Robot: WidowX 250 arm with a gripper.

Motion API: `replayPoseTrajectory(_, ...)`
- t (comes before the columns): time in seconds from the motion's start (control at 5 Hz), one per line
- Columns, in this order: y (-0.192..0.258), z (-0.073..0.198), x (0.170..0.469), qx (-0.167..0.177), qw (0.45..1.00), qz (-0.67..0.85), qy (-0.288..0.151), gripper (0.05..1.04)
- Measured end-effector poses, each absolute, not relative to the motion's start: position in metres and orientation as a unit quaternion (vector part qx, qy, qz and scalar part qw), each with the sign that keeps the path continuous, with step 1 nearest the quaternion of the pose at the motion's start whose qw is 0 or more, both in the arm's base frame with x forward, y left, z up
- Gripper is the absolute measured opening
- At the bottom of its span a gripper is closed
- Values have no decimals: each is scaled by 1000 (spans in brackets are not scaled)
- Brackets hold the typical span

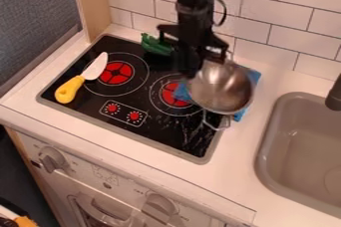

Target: Move the silver pot to the right bottom corner of the burner

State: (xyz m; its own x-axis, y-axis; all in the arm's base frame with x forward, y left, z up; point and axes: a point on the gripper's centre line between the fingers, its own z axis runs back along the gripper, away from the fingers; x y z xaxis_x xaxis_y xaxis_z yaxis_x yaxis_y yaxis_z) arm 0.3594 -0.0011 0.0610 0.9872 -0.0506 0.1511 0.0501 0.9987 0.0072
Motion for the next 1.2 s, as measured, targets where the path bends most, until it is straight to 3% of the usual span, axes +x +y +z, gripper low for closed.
replayPoseTrajectory(0.2,15,90,346,-13,995,-19,-98,60)
replayPoseTrajectory(0.4,41,87,317,-13,997,-16,-70,58)
replayPoseTrajectory(0.8,61,44,275,-12,1000,-25,5,58)
replayPoseTrajectory(1.2,57,28,257,-20,998,-39,36,78)
